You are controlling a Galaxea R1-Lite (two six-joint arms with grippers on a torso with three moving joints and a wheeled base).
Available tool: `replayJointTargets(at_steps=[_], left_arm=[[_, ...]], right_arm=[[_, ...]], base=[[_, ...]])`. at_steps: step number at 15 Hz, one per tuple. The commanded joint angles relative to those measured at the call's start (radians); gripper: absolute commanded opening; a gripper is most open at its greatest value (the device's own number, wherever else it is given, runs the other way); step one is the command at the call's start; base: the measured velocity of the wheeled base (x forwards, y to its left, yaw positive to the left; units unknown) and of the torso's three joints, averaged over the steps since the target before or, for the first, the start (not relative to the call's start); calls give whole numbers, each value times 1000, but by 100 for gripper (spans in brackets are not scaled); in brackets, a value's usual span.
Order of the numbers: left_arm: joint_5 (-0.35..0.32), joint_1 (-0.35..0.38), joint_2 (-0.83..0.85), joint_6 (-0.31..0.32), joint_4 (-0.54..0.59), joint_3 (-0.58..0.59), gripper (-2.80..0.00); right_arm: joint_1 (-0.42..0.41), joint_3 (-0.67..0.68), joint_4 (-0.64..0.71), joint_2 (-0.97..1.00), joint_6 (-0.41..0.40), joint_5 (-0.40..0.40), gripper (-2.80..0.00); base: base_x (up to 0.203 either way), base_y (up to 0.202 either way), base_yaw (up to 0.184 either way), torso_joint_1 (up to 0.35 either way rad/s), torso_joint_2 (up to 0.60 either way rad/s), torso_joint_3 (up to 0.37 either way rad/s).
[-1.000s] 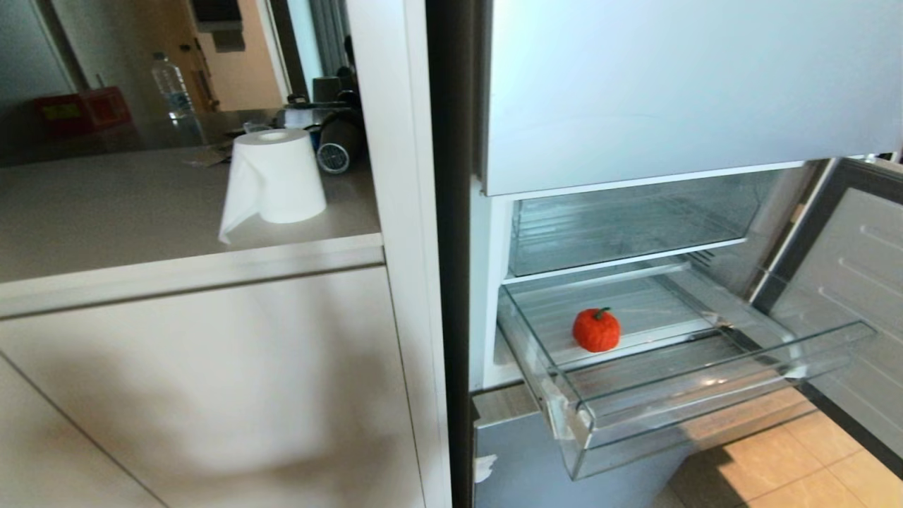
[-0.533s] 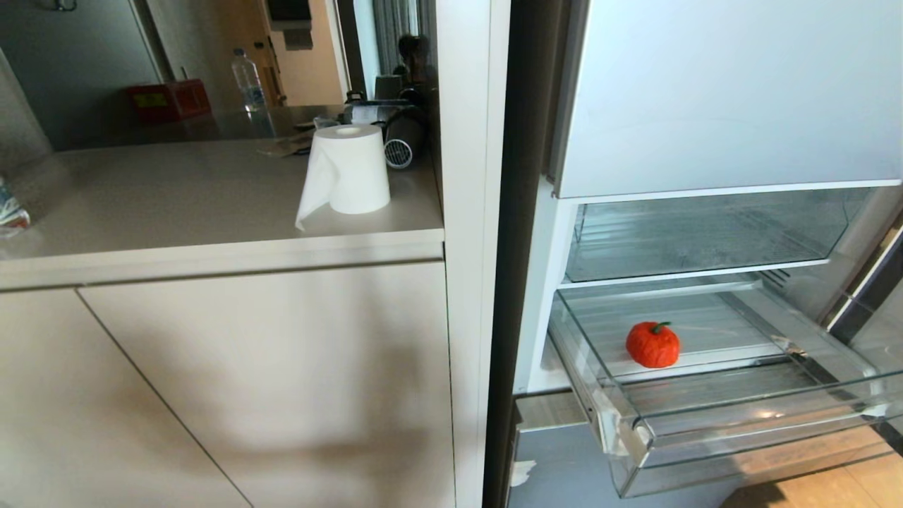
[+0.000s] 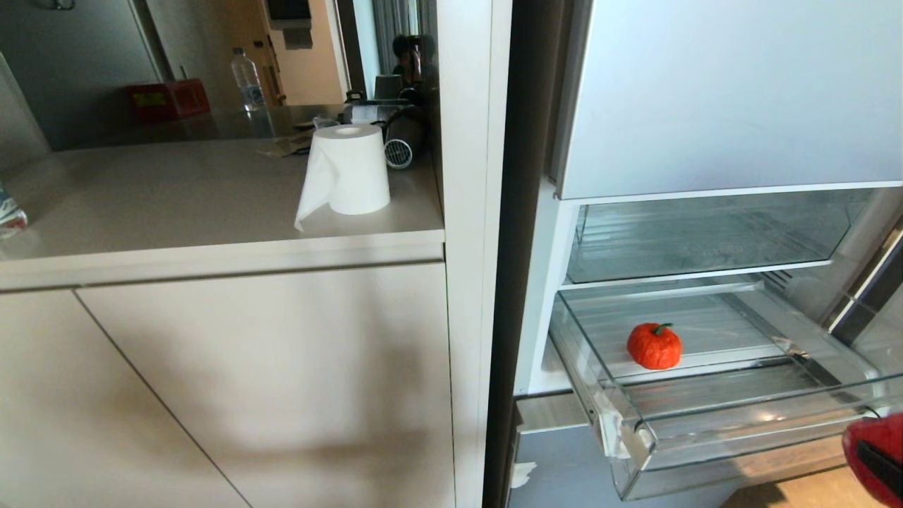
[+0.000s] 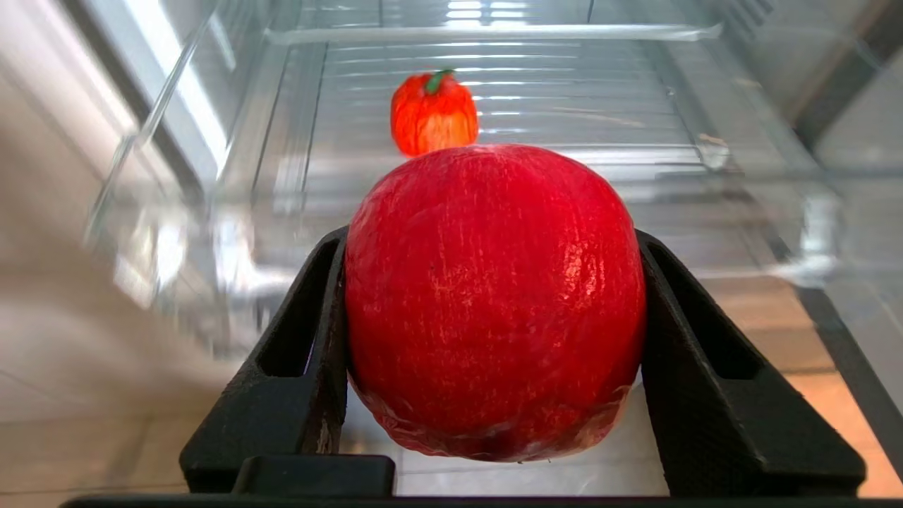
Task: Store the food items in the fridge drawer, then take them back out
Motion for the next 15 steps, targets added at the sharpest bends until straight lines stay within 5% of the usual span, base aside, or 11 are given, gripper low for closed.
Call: replayJointTargets(at_steps=[1, 7, 15], left_arm=[[0, 0, 0, 0, 1, 0, -280], [0, 0, 0, 0, 1, 0, -280], [0, 0, 0, 0, 1, 0, -280]], right_arm=[[-6, -71, -51, 296, 12, 0, -280], [-53, -330, -236, 728, 148, -7, -280], [-114, -454, -401, 1063, 164, -55, -280]], base=[[0, 0, 0, 0, 0, 0], [0, 0, 0, 0, 0, 0], [0, 0, 0, 0, 0, 0]])
